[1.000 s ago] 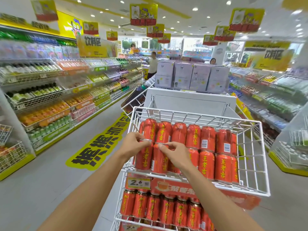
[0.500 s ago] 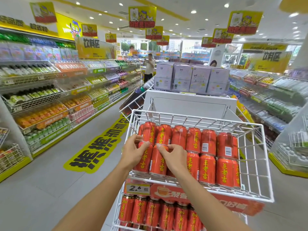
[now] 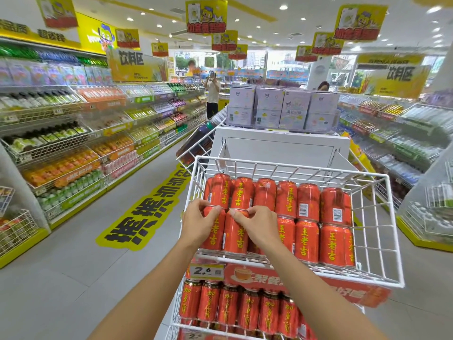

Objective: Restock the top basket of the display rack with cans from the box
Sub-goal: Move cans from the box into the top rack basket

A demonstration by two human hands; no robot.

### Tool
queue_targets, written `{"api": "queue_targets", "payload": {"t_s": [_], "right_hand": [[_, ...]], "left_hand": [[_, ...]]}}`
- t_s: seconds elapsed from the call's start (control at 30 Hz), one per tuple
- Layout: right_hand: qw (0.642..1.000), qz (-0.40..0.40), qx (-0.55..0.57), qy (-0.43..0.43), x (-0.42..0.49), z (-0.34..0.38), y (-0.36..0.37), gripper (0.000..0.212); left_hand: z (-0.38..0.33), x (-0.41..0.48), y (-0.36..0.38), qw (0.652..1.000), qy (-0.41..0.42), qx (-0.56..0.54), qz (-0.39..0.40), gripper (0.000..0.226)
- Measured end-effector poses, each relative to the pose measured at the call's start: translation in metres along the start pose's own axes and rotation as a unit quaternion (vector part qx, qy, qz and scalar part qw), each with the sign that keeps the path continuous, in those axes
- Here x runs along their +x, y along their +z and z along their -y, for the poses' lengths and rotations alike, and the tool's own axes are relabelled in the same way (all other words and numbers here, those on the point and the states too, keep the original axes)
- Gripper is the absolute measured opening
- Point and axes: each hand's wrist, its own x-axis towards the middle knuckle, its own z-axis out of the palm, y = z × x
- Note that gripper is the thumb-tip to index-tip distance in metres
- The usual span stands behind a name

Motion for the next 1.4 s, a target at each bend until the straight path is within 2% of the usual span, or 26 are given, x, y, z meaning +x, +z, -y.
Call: {"api": "queue_targets", "payload": {"t_s": [0.23,0.5,0.63,0.77,0.87,0.97,1.07,1.17,1.3,1.4], "right_hand": [[0.999,0.011,-0.028,-0.012,0.004,-0.004,-0.003,0.07],[0.999,-0.028,-0.025,0.003,-0.002,-0.006,0.002,0.066],[0.998,-0.052,-0.03,0.031,-0.003,-0.006,0.012,0.074],[0.997,-0.051,-0.038,0.041,-0.001,-0.013,0.017,0.092],[0.998,-0.025,-0.056,0.024,-0.004,-0.001,0.007,0.067],[0.996,0.036,-0.077,-0.002,-0.002,0.003,-0.006,0.059],[0.988,0.078,-0.122,-0.061,0.003,0.004,-0.022,0.048],[0.975,0.103,-0.164,-0.113,0.003,0.005,-0.037,0.044],[0.965,0.12,-0.186,-0.141,-0.01,0.01,-0.057,0.041],[0.945,0.145,-0.238,-0.169,-0.035,0.017,-0.076,0.043]], "left_hand": [[-0.004,-0.009,0.006,0.999,-0.025,-0.025,-0.029,0.029],[-0.009,-0.001,-0.003,0.998,0.019,0.044,0.033,0.028],[-0.005,0.005,-0.008,0.997,0.025,0.06,0.05,0.036],[-0.006,0.005,-0.009,0.995,0.026,0.069,0.065,0.036],[-0.011,0.004,-0.011,0.989,0.021,0.103,0.103,0.038],[-0.02,0.001,-0.02,0.982,0.017,0.146,0.118,0.051],[-0.033,-0.009,-0.03,0.973,0.033,0.187,0.129,0.05],[-0.05,-0.023,-0.04,0.959,0.063,0.236,0.141,0.044],[-0.07,-0.047,-0.055,0.941,0.088,0.295,0.14,0.037],[-0.088,-0.073,-0.065,0.908,0.116,0.362,0.178,0.035]]}}
